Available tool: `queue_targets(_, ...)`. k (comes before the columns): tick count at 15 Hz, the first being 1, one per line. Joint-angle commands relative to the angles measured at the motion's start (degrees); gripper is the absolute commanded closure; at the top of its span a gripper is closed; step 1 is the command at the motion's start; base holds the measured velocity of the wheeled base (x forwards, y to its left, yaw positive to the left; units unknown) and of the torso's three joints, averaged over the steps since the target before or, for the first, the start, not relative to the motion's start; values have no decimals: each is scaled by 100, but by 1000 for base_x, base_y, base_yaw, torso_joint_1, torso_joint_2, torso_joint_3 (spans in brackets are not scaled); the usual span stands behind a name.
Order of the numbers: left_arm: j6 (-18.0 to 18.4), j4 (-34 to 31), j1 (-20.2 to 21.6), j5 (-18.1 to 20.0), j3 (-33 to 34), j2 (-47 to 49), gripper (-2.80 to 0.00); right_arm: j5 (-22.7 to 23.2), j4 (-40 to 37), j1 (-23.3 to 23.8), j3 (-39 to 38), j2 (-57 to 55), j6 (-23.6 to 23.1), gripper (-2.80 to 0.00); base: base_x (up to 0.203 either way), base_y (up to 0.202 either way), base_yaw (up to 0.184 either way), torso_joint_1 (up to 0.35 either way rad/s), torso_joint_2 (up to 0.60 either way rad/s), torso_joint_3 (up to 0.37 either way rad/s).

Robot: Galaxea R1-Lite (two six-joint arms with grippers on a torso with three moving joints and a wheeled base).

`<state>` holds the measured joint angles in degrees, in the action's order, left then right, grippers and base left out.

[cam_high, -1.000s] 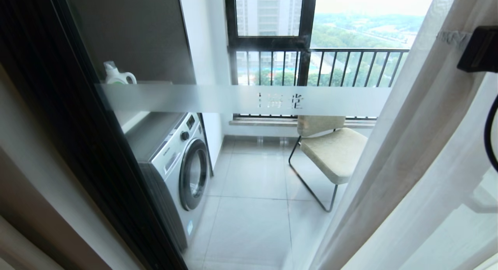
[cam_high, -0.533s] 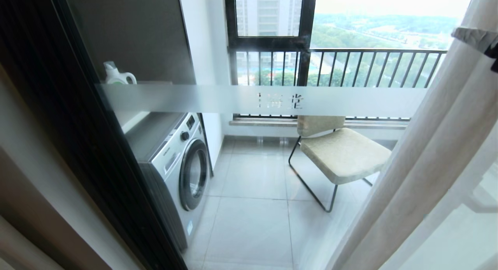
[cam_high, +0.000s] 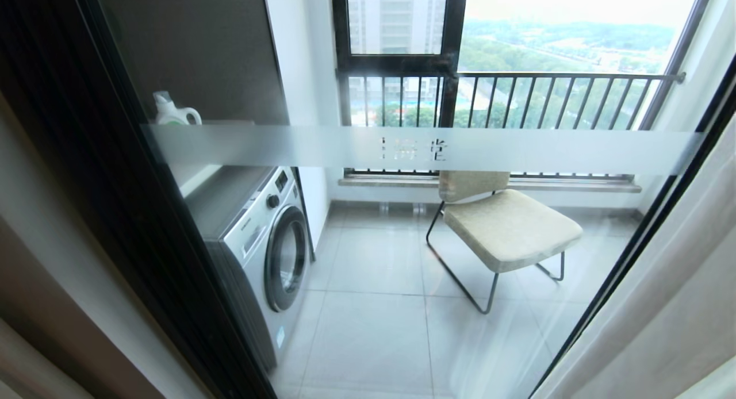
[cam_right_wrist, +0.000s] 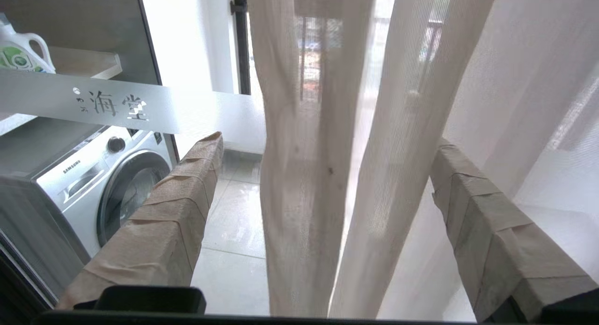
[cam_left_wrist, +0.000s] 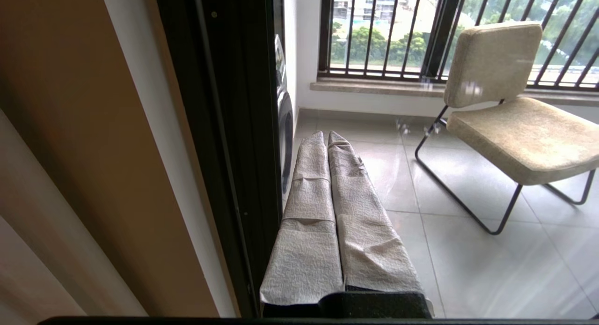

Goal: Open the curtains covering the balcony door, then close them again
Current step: Close the inner curtains on both sides

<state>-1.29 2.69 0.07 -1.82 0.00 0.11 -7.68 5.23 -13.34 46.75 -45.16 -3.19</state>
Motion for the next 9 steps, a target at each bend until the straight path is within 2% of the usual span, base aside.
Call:
queue_targets(1,-3,3,1,-3,0,-2,0,-5,-4,-2,-52,391,-6,-280,0,0,0,0,0,0)
queue_targets(7,-3,3,1,-3,0,-2,0,4,-18,114,-100,486,3,-280,0,0,0,0,0,0)
queue_targets(8,-3,3,1,-3,0,-2,0,9,-22,154,-137,533,3,0,0,0,0,0,0,0)
queue_targets(9,-3,3,1,-3,0,-2,0,18,-14,182,-186,572,3,0,0,0,0,0,0,0)
